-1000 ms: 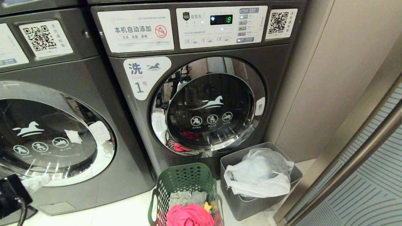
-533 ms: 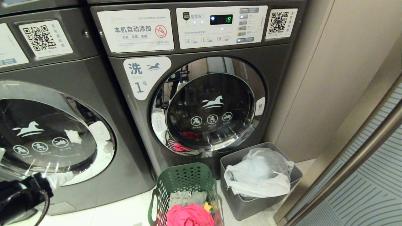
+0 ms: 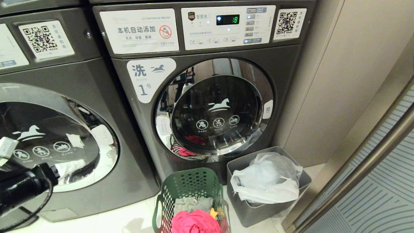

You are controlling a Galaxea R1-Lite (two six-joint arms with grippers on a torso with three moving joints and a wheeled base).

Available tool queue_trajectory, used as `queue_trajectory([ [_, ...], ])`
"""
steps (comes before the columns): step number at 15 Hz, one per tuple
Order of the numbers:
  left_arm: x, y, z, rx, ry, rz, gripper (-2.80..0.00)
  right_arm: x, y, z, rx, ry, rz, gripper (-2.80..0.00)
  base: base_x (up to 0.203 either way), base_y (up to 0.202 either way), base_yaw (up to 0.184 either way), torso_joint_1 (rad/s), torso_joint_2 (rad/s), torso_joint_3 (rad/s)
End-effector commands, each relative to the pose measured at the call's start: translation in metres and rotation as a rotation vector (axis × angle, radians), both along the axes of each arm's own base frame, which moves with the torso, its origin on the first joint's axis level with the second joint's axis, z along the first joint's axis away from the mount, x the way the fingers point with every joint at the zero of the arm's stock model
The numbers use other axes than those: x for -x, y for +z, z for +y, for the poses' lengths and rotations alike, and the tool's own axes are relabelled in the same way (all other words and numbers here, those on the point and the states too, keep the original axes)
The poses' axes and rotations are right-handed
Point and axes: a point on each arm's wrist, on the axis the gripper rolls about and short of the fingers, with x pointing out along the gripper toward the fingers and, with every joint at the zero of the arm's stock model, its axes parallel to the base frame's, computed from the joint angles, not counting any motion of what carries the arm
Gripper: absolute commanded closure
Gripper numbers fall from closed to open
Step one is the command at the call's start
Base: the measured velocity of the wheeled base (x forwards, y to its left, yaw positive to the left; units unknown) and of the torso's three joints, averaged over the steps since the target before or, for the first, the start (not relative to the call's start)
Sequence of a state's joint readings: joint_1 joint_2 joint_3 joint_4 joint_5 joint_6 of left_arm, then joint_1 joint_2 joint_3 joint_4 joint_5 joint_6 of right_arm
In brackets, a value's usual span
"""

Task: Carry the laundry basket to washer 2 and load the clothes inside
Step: Open the lid of the washing machine

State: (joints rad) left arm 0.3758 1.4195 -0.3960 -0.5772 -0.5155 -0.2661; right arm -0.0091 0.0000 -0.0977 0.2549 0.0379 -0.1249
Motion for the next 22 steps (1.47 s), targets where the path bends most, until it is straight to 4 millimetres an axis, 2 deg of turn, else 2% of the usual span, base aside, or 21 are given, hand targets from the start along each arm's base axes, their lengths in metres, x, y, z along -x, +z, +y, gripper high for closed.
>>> queue_trajectory([
  [1, -0.01, -0.018, 0.018, 0.064, -0.088, 0.03, -2.8, 0.0, 0.0, 0.0, 0.001, 0.001, 0.003, 0.0, 0.0, 0.0, 0.0, 0.0, 0.0, 0.0],
  [4, -0.032, -0.038, 0.049, 0.029, -0.185, 0.011, -2.8, 0.0, 0.0, 0.0, 0.001, 0.001, 0.002, 0.0, 0.0, 0.0, 0.0, 0.0, 0.0, 0.0],
  [7, -0.07, -0.061, 0.075, -0.051, -0.277, -0.067, -2.8, 0.0, 0.0, 0.0, 0.001, 0.002, 0.004, 0.0, 0.0, 0.0, 0.0, 0.0, 0.0, 0.0],
  [12, -0.121, -0.101, 0.102, -0.234, -0.39, -0.199, -2.8, 0.0, 0.0, 0.0, 0.001, 0.001, 0.002, 0.0, 0.0, 0.0, 0.0, 0.0, 0.0, 0.0],
  [15, -0.151, -0.112, 0.103, -0.373, -0.44, -0.325, -2.8, 0.0, 0.0, 0.0, 0.001, 0.001, 0.002, 0.0, 0.0, 0.0, 0.0, 0.0, 0.0, 0.0],
  [18, -0.178, -0.104, 0.098, -0.438, -0.474, -0.419, -2.8, 0.0, 0.0, 0.0, 0.001, 0.001, 0.002, 0.0, 0.0, 0.0, 0.0, 0.0, 0.0, 0.0],
  [22, -0.191, -0.108, 0.1, -0.464, -0.46, -0.433, -2.8, 0.0, 0.0, 0.0, 0.001, 0.001, 0.002, 0.0, 0.0, 0.0, 0.0, 0.0, 0.0, 0.0],
])
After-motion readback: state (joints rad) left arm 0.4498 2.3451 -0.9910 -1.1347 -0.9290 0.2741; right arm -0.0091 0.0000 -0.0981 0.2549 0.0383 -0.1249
